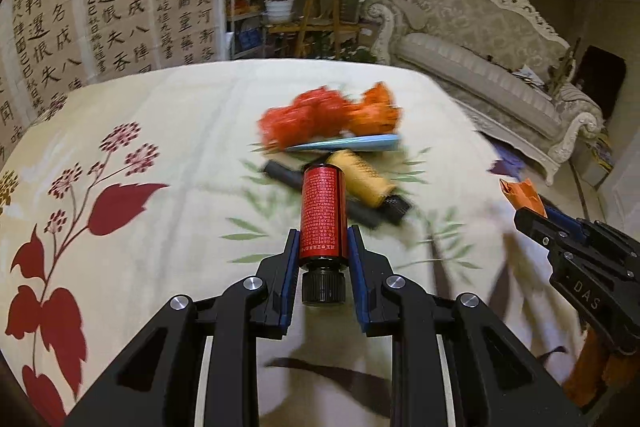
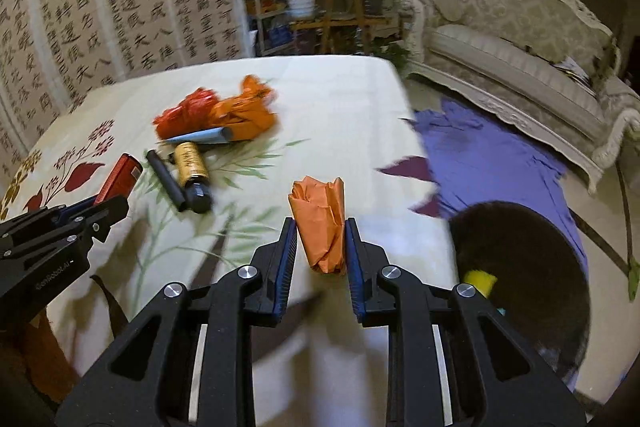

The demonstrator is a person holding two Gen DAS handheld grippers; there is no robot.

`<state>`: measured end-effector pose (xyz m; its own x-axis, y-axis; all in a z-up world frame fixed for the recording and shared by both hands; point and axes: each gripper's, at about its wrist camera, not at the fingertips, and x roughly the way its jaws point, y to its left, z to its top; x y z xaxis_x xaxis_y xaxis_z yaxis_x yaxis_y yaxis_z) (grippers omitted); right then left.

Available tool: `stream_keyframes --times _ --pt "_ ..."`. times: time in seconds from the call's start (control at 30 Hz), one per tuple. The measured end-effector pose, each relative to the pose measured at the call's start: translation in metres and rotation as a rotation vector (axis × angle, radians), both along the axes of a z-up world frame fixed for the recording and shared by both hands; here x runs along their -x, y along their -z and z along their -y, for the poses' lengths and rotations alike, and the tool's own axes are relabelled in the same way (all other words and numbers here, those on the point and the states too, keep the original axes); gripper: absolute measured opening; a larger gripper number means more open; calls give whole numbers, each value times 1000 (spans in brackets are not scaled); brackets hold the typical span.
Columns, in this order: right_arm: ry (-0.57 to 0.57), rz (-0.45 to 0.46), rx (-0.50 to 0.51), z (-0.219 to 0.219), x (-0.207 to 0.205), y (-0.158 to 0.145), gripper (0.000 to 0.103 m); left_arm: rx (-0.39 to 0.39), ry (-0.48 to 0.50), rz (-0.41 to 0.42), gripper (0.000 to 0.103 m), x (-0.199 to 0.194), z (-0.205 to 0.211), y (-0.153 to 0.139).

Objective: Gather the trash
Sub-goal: 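Grasp the orange scrap with the right tool while the left tool holds the spool, then carry the spool and orange scrap over the bin and open both tools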

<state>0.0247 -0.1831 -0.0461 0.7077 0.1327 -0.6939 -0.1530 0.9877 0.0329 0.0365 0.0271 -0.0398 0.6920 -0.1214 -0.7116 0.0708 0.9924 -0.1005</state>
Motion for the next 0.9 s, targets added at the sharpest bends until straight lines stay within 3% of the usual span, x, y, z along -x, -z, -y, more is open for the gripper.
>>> stream_keyframes --times 0.4,0.9 --pt "228 68 29 89 36 -7 24 11 197 56 25 9 102 -13" --pt "350 92 28 151 39 7 24 -24 360 82 25 -4 200 -9"
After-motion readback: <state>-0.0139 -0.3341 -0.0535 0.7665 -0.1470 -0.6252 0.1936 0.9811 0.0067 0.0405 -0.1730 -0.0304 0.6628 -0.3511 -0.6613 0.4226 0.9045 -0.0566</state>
